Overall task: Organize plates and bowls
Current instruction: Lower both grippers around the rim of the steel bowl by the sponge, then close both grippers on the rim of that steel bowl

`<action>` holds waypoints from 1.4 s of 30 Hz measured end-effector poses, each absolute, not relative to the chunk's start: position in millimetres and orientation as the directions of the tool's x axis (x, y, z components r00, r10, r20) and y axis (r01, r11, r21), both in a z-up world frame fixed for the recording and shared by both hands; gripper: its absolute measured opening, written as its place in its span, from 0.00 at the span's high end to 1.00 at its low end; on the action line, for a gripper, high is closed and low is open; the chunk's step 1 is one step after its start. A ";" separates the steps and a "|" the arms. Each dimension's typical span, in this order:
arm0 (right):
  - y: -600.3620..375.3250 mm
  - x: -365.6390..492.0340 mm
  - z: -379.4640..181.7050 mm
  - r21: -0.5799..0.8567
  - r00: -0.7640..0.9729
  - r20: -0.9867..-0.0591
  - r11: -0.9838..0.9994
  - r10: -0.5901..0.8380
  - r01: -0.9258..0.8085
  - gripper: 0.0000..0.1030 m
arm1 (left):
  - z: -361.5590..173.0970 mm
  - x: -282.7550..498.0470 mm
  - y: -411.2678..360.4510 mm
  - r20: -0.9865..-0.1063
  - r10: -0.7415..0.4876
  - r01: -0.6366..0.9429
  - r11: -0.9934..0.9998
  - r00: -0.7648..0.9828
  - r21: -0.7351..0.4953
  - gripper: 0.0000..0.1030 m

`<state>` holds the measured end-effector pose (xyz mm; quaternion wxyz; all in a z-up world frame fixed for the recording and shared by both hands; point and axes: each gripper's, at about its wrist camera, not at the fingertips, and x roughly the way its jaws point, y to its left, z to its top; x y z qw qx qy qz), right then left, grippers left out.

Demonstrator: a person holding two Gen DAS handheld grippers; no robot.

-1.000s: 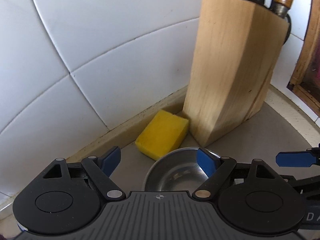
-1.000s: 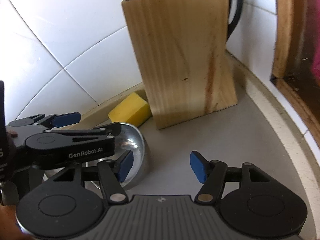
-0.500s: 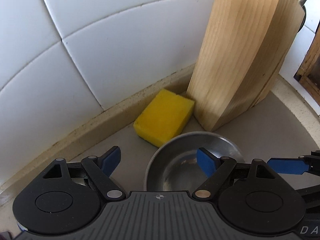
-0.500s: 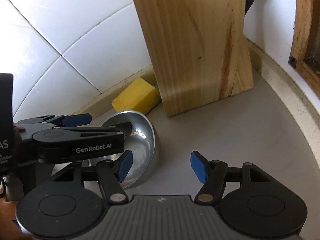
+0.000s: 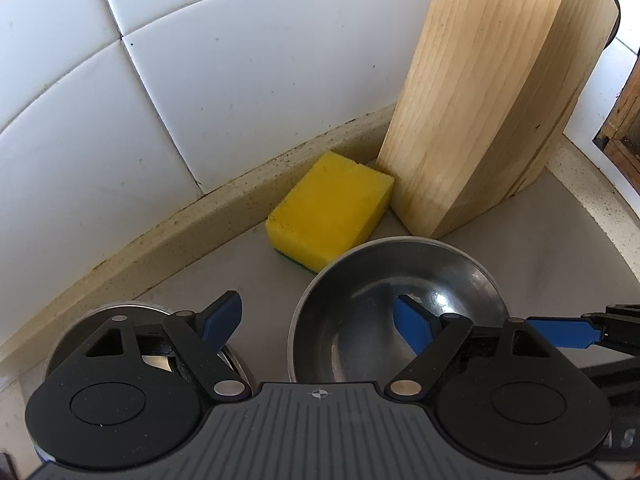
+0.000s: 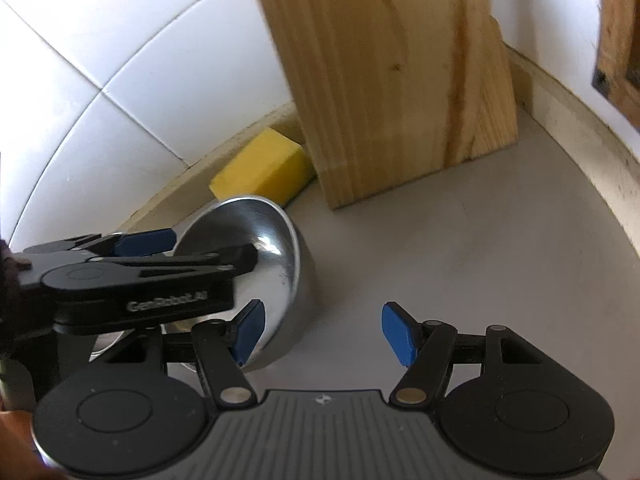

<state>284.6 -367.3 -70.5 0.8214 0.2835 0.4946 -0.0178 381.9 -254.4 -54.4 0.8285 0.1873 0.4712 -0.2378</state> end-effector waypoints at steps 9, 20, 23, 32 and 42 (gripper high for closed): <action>-388.5 284.7 -65.8 0.467 0.539 -0.813 0.800 0.221 0.377 0.62 | -62.1 383.5 -255.9 -0.878 -0.214 0.572 0.816 0.428 0.080 0.21; -387.5 297.5 -81.8 0.464 0.488 -0.833 0.809 0.260 0.361 0.74 | -69.8 379.4 -261.6 -0.895 -0.188 0.577 0.812 0.405 0.091 0.28; -390.5 293.1 -81.6 0.500 0.496 -0.817 0.789 0.294 0.356 0.81 | -70.4 376.6 -263.8 -0.899 -0.188 0.582 0.808 0.396 0.088 0.28; -380.6 283.1 -65.2 0.490 0.503 -0.806 0.830 0.314 0.267 1.00 | -70.0 361.2 -273.7 -0.911 -0.207 0.603 0.796 0.357 0.055 0.48; -389.7 272.5 -75.9 0.488 0.468 -0.823 0.821 0.321 0.296 1.00 | -70.5 348.2 -274.5 -0.901 -0.215 0.624 0.778 0.378 0.076 0.35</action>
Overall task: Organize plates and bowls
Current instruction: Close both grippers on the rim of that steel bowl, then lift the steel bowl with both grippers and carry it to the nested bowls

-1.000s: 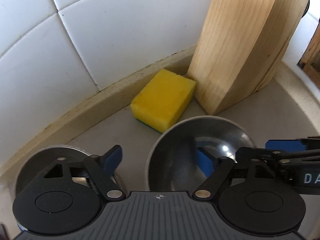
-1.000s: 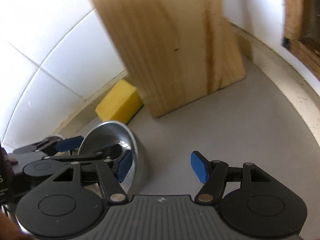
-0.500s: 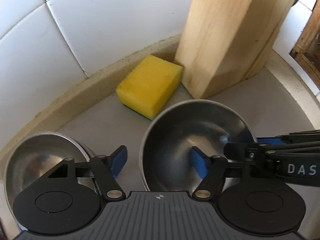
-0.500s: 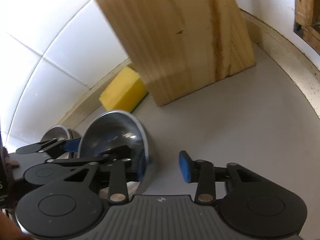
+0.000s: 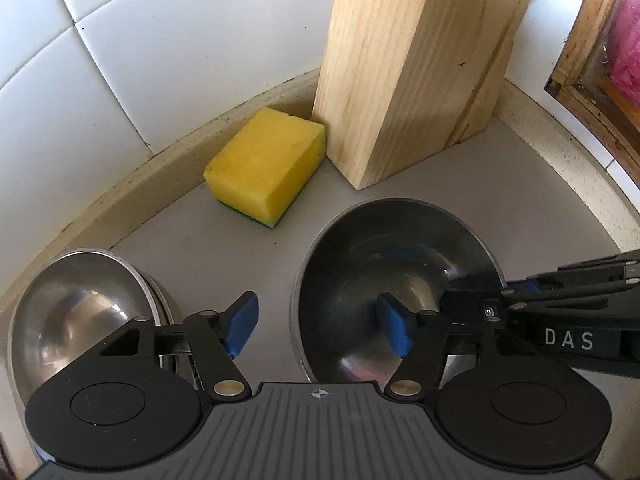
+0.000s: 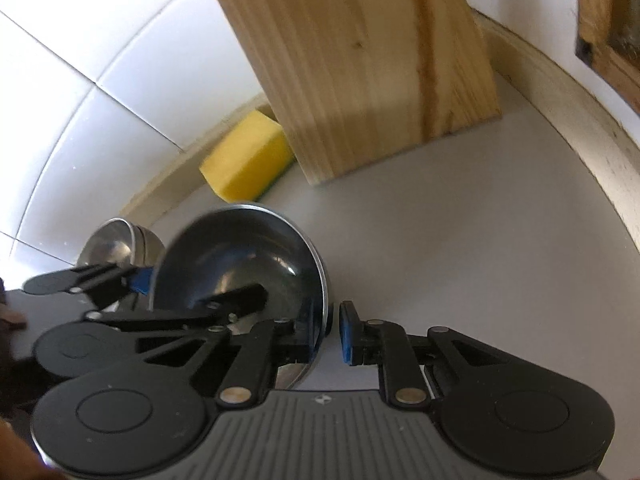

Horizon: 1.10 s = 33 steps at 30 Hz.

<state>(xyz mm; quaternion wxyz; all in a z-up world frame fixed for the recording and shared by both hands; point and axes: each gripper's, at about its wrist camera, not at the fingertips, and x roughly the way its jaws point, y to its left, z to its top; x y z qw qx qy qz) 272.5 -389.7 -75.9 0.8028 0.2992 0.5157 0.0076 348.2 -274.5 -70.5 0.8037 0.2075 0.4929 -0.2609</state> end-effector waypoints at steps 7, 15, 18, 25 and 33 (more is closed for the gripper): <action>-390.5 270.2 -81.6 0.563 0.490 -0.787 0.760 0.374 0.324 1.00 | -74.4 349.0 -268.5 -0.906 -0.177 0.605 0.790 0.385 0.103 0.27; -379.5 273.1 -83.5 0.580 0.486 -0.777 0.756 0.400 0.305 1.00 | -75.5 328.7 -285.6 -0.901 -0.183 0.655 0.744 0.393 0.134 0.33; -385.7 269.6 -84.2 0.590 0.491 -0.772 0.743 0.404 0.316 1.00 | -72.1 330.8 -282.7 -0.905 -0.215 0.652 0.753 0.366 0.086 0.39; -400.6 261.5 -77.1 0.592 0.514 -0.768 0.729 0.382 0.343 1.00 | -64.4 324.2 -285.0 -0.893 -0.248 0.664 0.744 0.375 0.073 0.46; -406.4 252.5 -63.9 0.597 0.533 -0.760 0.724 0.372 0.346 1.00 | -48.4 321.0 -284.9 -0.877 -0.276 0.666 0.743 0.394 0.065 0.48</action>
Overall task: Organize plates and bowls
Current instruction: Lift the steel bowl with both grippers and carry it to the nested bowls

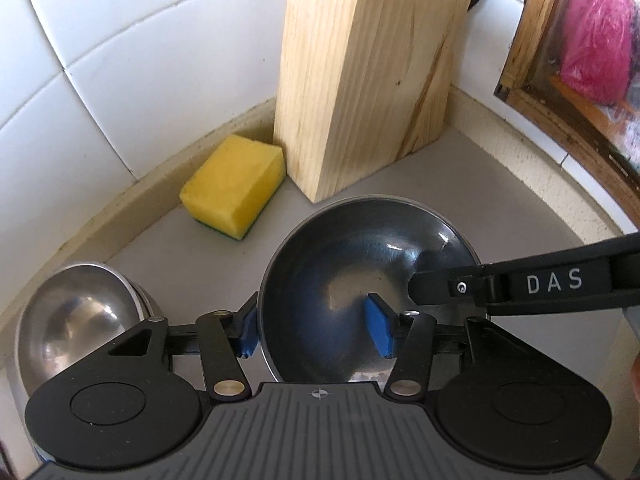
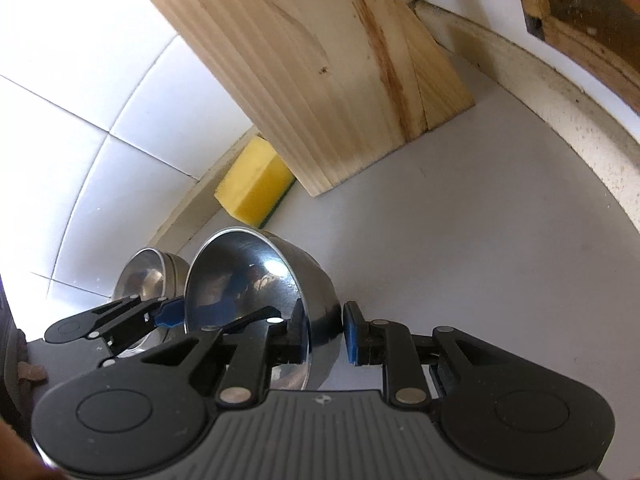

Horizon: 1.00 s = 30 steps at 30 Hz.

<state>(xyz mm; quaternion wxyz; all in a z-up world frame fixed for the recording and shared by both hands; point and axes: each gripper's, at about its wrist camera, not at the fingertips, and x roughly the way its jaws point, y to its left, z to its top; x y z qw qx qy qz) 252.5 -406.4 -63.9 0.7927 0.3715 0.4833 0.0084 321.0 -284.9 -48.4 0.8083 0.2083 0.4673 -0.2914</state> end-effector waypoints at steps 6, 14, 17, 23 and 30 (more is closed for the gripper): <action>-399.5 254.8 -49.4 0.610 0.554 -0.743 0.720 0.376 0.331 1.00 | -27.0 318.5 -278.2 -0.853 -0.296 0.651 0.756 0.430 0.066 0.47; -385.8 262.9 -23.7 0.637 0.583 -0.711 0.711 0.393 0.298 1.00 | 5.3 315.7 -255.3 -0.814 -0.308 0.616 0.784 0.492 0.076 0.45; -375.9 270.8 -13.2 0.641 0.590 -0.701 0.717 0.400 0.275 1.00 | 18.3 318.2 -242.1 -0.797 -0.307 0.597 0.798 0.520 0.082 0.44; -343.5 296.5 14.4 0.633 0.598 -0.683 0.749 0.419 0.197 1.00 | 44.9 330.2 -207.1 -0.765 -0.282 0.528 0.845 0.580 0.089 0.43; -301.9 331.3 32.0 0.622 0.585 -0.675 0.773 0.450 0.123 1.00 | 57.8 344.5 -169.7 -0.744 -0.245 0.454 0.886 0.622 0.088 0.41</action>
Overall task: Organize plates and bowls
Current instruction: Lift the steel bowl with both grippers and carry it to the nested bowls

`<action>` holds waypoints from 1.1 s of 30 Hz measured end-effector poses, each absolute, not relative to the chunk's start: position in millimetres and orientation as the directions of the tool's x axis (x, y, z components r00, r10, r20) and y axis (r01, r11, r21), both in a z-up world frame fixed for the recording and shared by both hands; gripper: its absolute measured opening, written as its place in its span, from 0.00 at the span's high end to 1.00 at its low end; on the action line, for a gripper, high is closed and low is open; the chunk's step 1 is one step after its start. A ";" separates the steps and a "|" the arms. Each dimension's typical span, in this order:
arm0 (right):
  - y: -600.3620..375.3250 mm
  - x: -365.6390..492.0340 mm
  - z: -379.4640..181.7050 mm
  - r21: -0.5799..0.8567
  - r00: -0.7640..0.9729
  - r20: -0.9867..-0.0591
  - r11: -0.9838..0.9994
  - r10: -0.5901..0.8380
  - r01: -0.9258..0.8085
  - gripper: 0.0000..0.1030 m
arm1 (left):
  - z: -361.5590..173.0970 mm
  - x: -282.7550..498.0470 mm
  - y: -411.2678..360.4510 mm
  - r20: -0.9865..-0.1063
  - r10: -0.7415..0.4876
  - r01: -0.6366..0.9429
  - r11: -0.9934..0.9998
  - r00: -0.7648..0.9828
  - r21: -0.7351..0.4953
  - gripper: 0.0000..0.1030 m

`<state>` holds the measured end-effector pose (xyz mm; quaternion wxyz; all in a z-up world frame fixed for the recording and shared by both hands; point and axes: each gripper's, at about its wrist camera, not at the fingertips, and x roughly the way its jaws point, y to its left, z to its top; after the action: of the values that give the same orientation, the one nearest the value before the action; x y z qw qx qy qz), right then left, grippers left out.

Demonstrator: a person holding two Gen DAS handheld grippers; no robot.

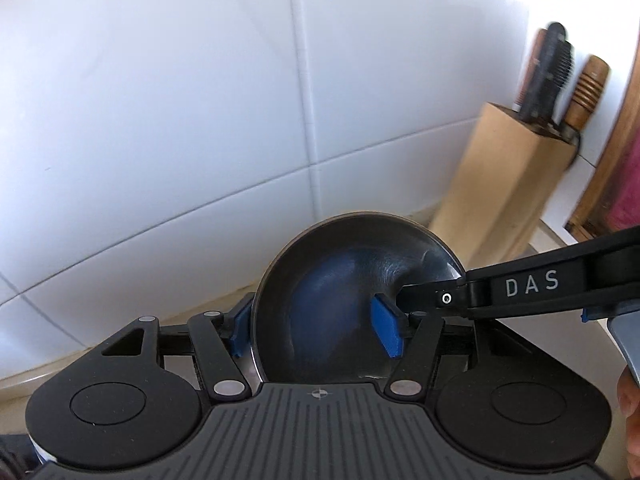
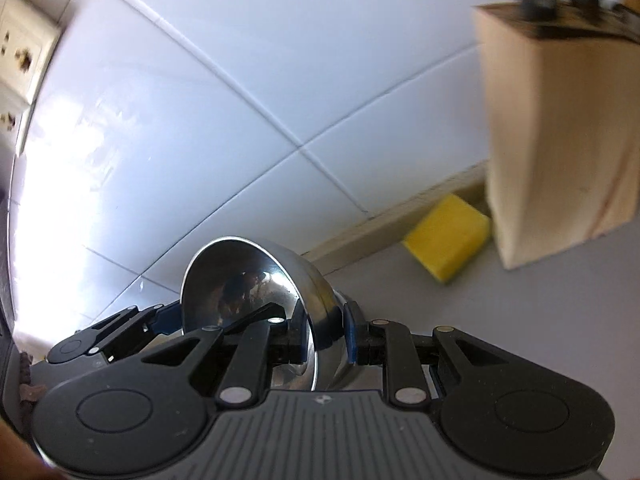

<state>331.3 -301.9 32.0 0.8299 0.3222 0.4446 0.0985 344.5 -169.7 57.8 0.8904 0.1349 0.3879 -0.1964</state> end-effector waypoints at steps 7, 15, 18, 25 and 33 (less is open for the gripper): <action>-265.6 355.0 23.4 0.602 0.541 -0.698 0.794 0.470 0.087 1.00 | 40.4 360.3 -143.6 -0.764 -0.213 0.403 0.913 0.609 0.068 0.40; -252.2 375.7 -1.8 0.583 0.490 -0.733 0.806 0.471 0.098 1.00 | 17.7 376.2 -137.1 -0.792 -0.197 0.383 0.923 0.577 0.049 0.40; -249.9 379.4 -10.2 0.578 0.475 -0.743 0.809 0.470 0.103 1.00 | 10.4 381.2 -134.1 -0.803 -0.190 0.379 0.924 0.565 0.048 0.40; -245.4 384.9 -19.6 0.557 0.448 -0.767 0.823 0.458 0.113 1.00 | -6.1 389.0 -132.2 -0.824 -0.185 0.378 0.925 0.536 0.038 0.40; -236.0 392.0 -23.6 0.545 0.430 -0.783 0.829 0.449 0.127 1.00 | -16.8 397.1 -128.6 -0.838 -0.179 0.374 0.927 0.516 0.032 0.40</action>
<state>392.0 -236.0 -23.6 0.7998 0.2744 0.5243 0.1008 397.1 -128.6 -16.8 0.8643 0.1047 0.4651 -0.1601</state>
